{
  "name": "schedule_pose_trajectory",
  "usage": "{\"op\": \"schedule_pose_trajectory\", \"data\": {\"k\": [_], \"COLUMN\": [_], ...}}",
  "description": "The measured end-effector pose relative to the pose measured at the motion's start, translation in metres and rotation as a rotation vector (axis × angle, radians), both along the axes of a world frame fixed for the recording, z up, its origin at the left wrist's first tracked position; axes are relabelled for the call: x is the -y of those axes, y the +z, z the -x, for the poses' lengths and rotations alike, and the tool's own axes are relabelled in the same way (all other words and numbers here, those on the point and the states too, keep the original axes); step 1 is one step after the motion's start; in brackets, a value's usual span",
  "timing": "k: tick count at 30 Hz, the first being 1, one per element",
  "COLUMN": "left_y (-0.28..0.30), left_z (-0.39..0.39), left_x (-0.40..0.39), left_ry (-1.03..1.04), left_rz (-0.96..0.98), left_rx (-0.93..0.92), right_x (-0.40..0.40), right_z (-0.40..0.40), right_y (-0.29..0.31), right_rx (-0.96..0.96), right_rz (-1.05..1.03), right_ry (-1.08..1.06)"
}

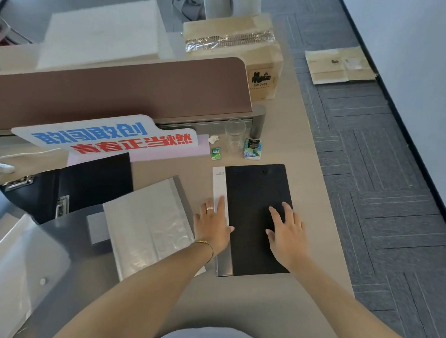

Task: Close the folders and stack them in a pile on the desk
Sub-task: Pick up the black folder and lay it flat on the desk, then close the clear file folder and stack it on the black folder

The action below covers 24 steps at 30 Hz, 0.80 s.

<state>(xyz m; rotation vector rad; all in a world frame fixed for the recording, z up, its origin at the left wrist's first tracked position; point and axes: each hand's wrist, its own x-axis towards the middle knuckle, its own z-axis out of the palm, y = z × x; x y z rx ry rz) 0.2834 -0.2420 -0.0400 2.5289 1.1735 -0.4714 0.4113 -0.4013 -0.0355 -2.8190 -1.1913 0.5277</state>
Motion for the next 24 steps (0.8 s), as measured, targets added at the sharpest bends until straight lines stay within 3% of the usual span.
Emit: {"op": "schedule_pose_trajectory", "data": {"k": [5,13,24], "left_y": [0.025,0.052,0.046], "left_z": [0.030,0.112,0.242], "left_x": [-0.015,-0.059,-0.078], "left_ry": [-0.043,0.031,0.300], "left_rz": [-0.064,-0.142,-0.086], "left_rx": [0.096,0.065,-0.052], "right_x": [-0.046,-0.116,-0.145], "right_z": [0.027,0.085,0.148], "right_y": [0.031,0.065,0.030], "right_rx": [0.038,0.035,-0.294], "right_rz": [-0.124,-0.245,-0.157], "right_ry": [0.090,0.271,0.268]}}
